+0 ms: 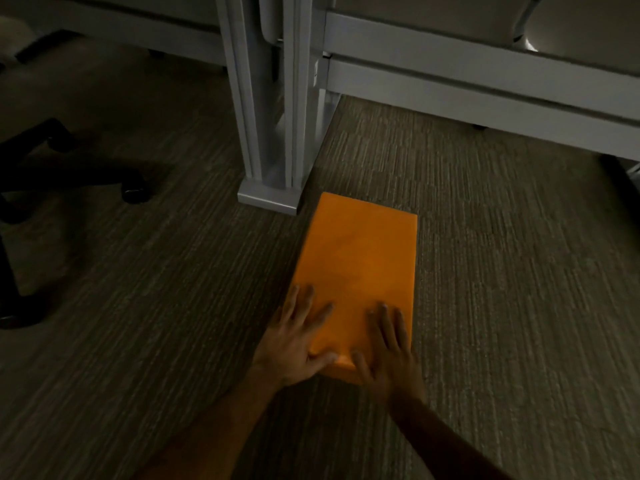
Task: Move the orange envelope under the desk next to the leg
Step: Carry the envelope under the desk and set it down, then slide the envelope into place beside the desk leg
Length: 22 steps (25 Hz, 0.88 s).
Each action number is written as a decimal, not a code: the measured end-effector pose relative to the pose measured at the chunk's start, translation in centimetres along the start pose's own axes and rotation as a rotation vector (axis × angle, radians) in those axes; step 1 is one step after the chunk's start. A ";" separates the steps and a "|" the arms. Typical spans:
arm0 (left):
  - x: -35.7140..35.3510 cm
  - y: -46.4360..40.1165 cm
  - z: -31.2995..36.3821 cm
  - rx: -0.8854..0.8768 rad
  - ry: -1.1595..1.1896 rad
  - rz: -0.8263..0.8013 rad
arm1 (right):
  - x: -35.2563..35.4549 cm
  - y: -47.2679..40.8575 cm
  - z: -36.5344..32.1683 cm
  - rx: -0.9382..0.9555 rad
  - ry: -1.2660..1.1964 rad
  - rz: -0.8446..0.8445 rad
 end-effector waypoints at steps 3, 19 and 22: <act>0.2 -2.5 0.0 -0.029 0.023 0.043 | 0.3 -2.3 1.1 -0.005 0.023 0.021; 0.3 -16.3 -0.3 0.013 0.028 0.053 | 3.2 -13.9 6.0 -0.019 0.120 0.144; 0.1 -16.9 -0.8 0.094 0.061 0.071 | 3.3 -14.3 6.2 -0.023 0.111 0.148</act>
Point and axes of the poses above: each hand's wrist, its own y-axis away from the middle knuckle, its own x-axis out of the back of the hand, z = x × y, the point moved 8 cm from there along -y, towards the middle knuckle, and after that the axes turned 11 degrees about x, right-handed, at the moved point
